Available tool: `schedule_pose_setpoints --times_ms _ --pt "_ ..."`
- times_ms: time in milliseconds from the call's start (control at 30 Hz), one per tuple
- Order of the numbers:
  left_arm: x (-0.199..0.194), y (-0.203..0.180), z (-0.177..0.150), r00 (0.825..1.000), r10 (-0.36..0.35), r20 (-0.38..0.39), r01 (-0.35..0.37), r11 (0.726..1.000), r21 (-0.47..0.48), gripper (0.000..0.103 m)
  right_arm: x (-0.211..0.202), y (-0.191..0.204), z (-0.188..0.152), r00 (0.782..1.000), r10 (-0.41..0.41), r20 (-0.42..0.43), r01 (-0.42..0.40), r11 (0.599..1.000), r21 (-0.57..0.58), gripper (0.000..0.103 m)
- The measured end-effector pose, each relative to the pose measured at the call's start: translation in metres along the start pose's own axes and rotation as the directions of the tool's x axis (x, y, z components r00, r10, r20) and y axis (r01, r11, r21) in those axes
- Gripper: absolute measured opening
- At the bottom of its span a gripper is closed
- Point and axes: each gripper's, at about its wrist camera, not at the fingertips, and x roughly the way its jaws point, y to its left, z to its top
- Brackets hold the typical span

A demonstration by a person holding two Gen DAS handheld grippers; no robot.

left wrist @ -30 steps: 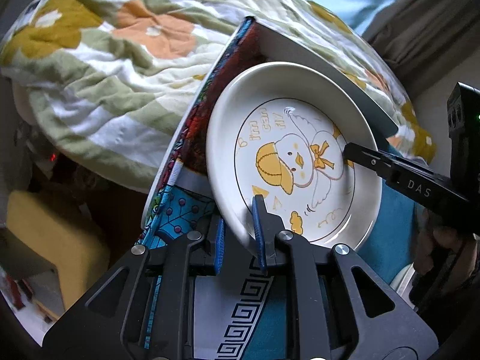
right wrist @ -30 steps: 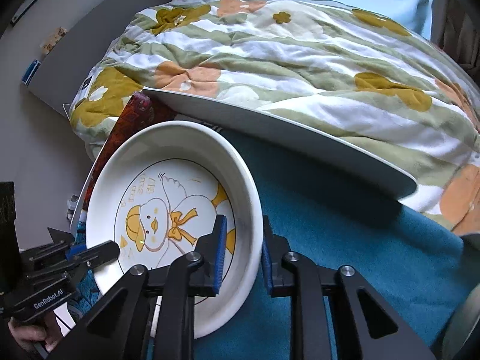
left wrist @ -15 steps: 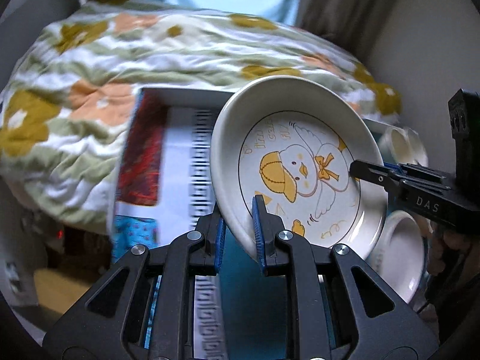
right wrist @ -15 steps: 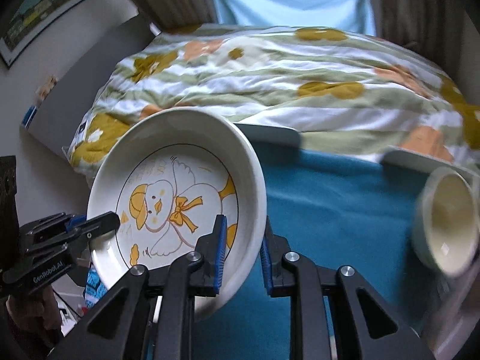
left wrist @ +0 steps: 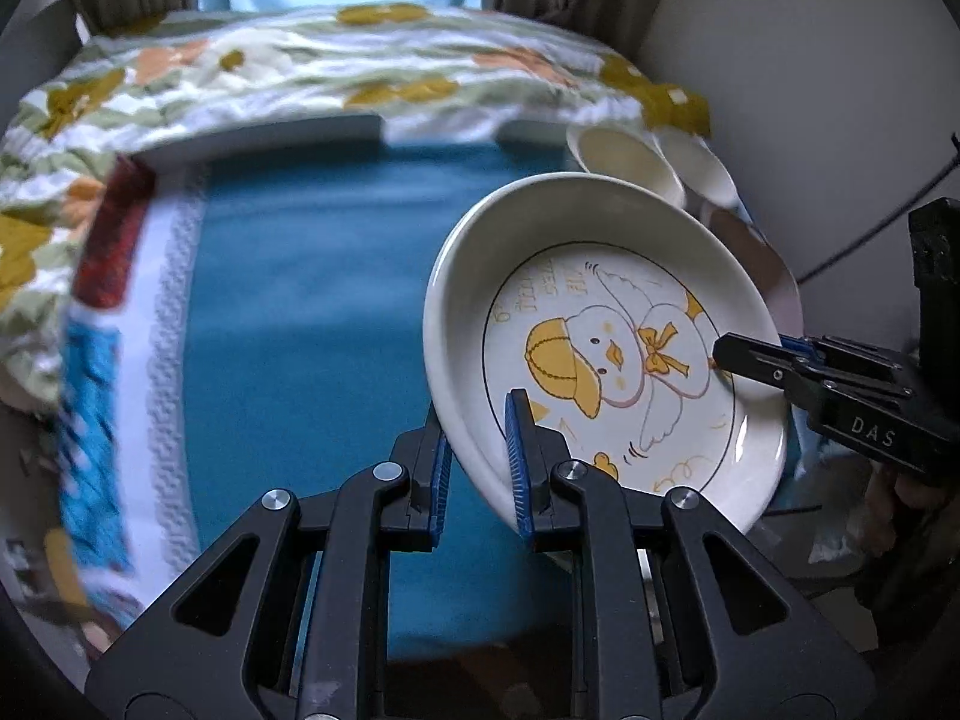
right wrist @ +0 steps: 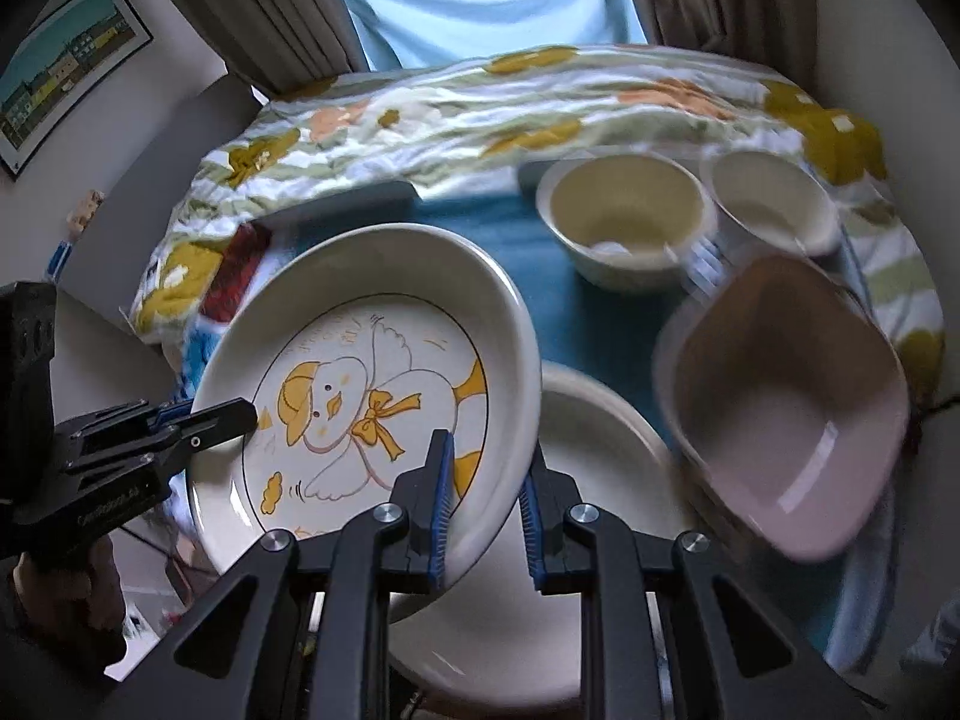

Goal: Organize plates and bowls
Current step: 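Carry the small duck plate with both grippers and lower it onto the stack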

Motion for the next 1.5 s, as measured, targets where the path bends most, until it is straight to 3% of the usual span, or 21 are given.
schedule_pose_setpoints --times_ms 333,700,867,1167,1300,1500 --pt "0.039 -0.055 -0.048 0.998 -0.009 -0.066 0.007 0.999 -0.034 0.016 -0.003 -0.050 -0.051 0.998 -0.024 -0.057 0.023 1.000 -0.006 0.019" --pt "0.062 -0.055 -0.040 0.997 0.029 -0.072 -0.031 0.999 -0.026 0.018 0.009 -0.053 -0.054 0.998 -0.043 -0.054 0.040 0.998 -0.045 0.019" --pt "0.068 -0.063 -0.038 0.988 0.133 -0.078 -0.128 0.990 0.060 0.018 0.012 -0.049 -0.056 0.997 -0.053 -0.058 0.049 0.996 -0.069 0.019" --pt "0.073 -0.075 -0.034 0.969 0.237 -0.070 -0.226 0.964 0.144 0.019 0.011 -0.049 -0.056 0.996 -0.067 -0.052 0.063 0.995 -0.074 0.019" --pt "0.076 -0.090 -0.035 0.938 0.344 -0.039 -0.326 0.915 0.237 0.019 0.011 -0.048 -0.057 0.997 -0.067 -0.049 0.064 0.996 -0.061 0.019" --pt "0.072 -0.088 -0.035 0.939 0.344 -0.031 -0.326 0.912 0.250 0.018 0.010 -0.048 -0.058 0.997 -0.068 -0.044 0.066 0.997 -0.042 0.019"
